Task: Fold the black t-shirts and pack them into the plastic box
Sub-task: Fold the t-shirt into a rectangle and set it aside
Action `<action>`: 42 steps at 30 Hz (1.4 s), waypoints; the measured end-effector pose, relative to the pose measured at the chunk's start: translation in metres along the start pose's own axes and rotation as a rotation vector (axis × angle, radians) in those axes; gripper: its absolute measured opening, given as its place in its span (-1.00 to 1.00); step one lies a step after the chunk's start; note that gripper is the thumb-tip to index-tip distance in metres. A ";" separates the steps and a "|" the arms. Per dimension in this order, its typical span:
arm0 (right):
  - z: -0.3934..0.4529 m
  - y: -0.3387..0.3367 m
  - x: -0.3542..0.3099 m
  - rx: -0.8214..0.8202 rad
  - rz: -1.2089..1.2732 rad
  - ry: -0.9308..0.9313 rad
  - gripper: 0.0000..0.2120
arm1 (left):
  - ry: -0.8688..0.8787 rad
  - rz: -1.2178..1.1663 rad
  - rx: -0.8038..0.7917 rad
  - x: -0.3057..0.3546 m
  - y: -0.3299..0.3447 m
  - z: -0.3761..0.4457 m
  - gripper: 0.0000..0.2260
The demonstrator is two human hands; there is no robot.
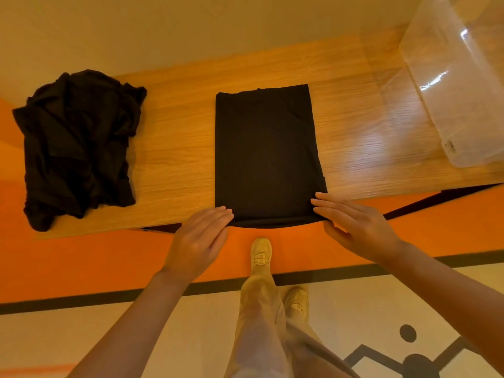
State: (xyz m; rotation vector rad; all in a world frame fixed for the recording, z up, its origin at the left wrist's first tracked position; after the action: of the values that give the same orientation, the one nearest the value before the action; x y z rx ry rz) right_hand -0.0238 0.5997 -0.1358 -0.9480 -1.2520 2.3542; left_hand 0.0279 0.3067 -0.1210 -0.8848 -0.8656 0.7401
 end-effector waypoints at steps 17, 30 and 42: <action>0.073 -0.049 0.023 0.240 0.465 0.639 -0.81 | -0.145 -0.008 0.242 -0.015 -0.029 0.072 -0.80; 0.115 -0.016 0.078 0.090 0.235 0.968 -0.73 | -0.690 -0.159 0.183 -0.064 0.012 0.121 -0.78; 0.124 0.000 0.029 0.141 -0.156 0.309 -0.64 | -0.184 0.162 0.197 -0.003 0.032 0.129 -0.72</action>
State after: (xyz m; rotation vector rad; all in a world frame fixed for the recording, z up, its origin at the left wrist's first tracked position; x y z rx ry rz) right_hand -0.1296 0.5391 -0.0983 -1.0757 -0.9882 2.0517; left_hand -0.0916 0.3625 -0.1038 -0.7240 -0.8715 1.0426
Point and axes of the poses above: each hand's wrist, its own z-axis towards the middle knuckle, its own y-axis out of the palm, x = y × z, the point moved 4 cm from there along z, towards the middle knuckle, and after that the axes turned 4 degrees about x, right-handed, at the moved point
